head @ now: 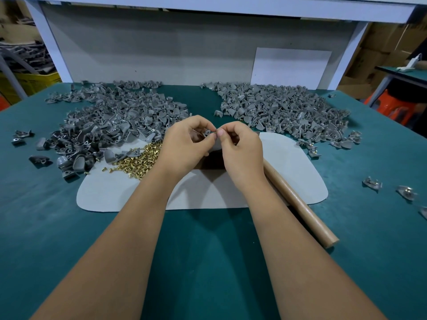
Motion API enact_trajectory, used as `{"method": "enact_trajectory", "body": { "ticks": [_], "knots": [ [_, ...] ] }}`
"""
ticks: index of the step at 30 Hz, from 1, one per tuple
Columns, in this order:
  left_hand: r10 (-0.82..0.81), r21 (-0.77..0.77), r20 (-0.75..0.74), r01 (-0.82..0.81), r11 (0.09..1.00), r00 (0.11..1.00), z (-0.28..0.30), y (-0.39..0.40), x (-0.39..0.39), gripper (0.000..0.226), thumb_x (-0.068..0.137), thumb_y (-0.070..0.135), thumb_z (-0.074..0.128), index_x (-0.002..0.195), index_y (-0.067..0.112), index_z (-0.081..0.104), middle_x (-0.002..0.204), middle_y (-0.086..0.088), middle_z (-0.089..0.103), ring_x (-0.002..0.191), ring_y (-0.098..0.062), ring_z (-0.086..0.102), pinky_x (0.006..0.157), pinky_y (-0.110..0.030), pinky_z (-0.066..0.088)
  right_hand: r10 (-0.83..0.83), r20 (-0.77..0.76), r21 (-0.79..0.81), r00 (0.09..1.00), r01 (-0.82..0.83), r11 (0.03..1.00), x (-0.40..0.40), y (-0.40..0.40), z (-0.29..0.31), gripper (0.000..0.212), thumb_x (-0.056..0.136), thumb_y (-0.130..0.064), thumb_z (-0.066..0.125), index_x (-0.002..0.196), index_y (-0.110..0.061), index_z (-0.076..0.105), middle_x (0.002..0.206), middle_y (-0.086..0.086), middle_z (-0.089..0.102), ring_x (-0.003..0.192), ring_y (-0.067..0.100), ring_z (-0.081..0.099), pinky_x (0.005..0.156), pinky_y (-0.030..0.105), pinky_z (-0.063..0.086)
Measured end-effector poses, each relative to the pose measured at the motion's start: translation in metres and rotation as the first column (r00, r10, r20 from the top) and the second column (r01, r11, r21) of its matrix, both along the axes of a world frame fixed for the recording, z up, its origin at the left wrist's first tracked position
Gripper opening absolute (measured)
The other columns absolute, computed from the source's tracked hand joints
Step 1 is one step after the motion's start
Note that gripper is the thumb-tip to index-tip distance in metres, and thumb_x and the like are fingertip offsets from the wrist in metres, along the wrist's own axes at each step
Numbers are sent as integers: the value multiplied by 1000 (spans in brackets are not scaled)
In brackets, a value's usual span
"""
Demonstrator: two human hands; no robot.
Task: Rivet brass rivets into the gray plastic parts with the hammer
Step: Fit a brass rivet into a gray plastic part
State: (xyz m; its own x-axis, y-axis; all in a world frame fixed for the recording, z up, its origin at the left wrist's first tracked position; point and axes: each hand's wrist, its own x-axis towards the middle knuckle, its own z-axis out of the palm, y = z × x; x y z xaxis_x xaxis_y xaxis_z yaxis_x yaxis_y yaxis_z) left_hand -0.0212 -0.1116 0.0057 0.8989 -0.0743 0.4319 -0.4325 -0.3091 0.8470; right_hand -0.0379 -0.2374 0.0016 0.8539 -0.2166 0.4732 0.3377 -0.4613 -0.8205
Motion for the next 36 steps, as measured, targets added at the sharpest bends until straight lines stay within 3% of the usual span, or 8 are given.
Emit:
{"method": "enact_trajectory", "body": {
  "ticks": [6, 12, 17, 23, 27, 32, 36],
  "knots": [
    [7, -26, -44, -8, 1000, 999, -1, 1, 2, 21, 90, 7, 65, 82, 26, 64, 66, -2, 69, 55, -11, 65, 68, -40, 59, 16, 76, -38, 997, -13, 999, 1, 2, -3, 23, 85, -3, 59, 99, -20, 66, 94, -5, 65, 87, 9, 59, 81, 31, 50],
    [-61, -88, -70, 55, 995, 996, 2, 1, -1, 20, 91, 4, 64, 81, 20, 67, 60, 8, 68, 54, -4, 63, 57, -16, 52, 6, 103, -27, 995, -3, 1000, 1, 0, -3, 15, 84, -8, 63, 87, -22, 68, 87, -9, 66, 83, 3, 59, 75, 19, 48],
    [-116, -208, -95, 94, 974, 989, 3, 2, 0, 11, 91, 3, 67, 91, 14, 70, 68, 4, 69, 61, -3, 63, 62, -17, 55, -2, 76, 6, 997, 2, 1000, 0, 0, -2, 11, 87, -11, 62, 85, -21, 65, 84, -9, 65, 81, 6, 59, 74, 21, 47],
    [-145, -293, -131, 101, 951, 981, 0, 4, 3, 26, 92, 2, 64, 108, 21, 68, 77, 8, 74, 70, -4, 68, 72, -16, 56, 2, 61, -12, 998, -2, 1000, 1, 0, -2, 8, 88, -12, 60, 87, -18, 65, 86, -5, 66, 81, 9, 59, 73, 23, 46],
    [-183, -273, -114, 146, 951, 976, 0, 7, 3, 41, 91, -6, 61, 109, 30, 68, 87, 14, 75, 77, -2, 69, 79, -16, 55, -6, 53, -26, 999, 7, 1000, 1, -1, -2, 10, 88, -11, 60, 87, -18, 66, 86, -5, 66, 81, 10, 59, 72, 22, 44],
    [-214, -317, -122, 166, 934, 969, 1, 8, 3, 40, 83, -10, 68, 109, 21, 66, 103, -5, 72, 81, -8, 71, 77, -21, 57, -11, 22, -1, 1000, 11, 1000, 2, -2, -1, 9, 87, -11, 62, 85, -20, 66, 86, -5, 67, 81, 9, 60, 71, 16, 43],
    [-210, -310, -135, 160, 937, 968, 1, 9, 4, 30, 82, -11, 69, 97, 14, 66, 96, -6, 72, 78, -8, 70, 75, -20, 57, -10, 10, 2, 1000, 10, 1000, 2, -2, -1, 10, 87, -11, 62, 85, -20, 66, 84, -6, 66, 79, 7, 59, 68, 12, 42]
  ]
}}
